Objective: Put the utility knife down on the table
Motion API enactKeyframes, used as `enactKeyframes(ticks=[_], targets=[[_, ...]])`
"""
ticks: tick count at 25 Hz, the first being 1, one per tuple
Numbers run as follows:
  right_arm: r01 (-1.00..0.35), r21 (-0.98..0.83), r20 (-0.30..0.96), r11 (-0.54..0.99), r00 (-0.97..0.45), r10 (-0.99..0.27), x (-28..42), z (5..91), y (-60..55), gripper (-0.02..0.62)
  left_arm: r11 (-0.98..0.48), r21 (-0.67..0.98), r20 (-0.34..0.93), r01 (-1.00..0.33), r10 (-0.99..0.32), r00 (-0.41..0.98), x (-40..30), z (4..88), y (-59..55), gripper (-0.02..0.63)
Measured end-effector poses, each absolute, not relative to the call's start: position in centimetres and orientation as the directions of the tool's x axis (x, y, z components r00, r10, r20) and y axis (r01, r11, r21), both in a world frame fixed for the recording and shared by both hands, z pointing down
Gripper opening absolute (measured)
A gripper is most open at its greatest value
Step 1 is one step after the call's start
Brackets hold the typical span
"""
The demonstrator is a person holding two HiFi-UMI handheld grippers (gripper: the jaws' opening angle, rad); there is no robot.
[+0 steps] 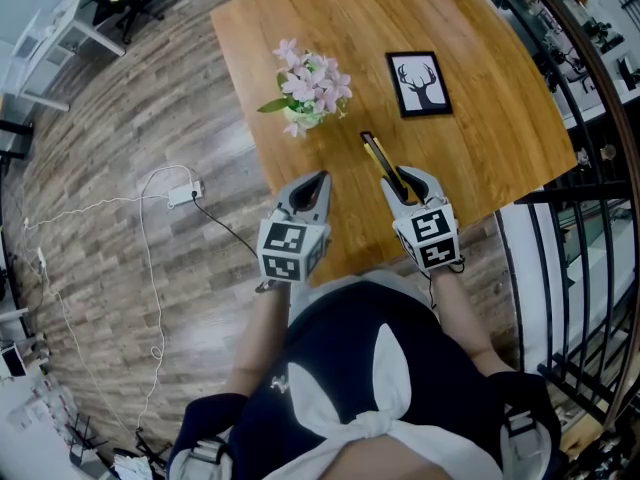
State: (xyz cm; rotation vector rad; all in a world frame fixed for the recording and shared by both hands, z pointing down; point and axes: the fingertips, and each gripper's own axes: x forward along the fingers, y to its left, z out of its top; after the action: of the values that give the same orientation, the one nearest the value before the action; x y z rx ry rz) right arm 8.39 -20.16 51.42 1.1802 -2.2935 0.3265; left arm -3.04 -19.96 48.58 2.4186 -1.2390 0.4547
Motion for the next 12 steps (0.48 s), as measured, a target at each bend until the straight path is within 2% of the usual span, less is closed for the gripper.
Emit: enactKeyframes(ticks=[12], targets=[[-0.793,0.030,0.586,0.609,-0.480,-0.653,7.8,52.6,-19.8,0.114,-0.523,0.190,0.452,-0.831,-0.705,0.547,-3.4,48.4,-20.0,0.017]])
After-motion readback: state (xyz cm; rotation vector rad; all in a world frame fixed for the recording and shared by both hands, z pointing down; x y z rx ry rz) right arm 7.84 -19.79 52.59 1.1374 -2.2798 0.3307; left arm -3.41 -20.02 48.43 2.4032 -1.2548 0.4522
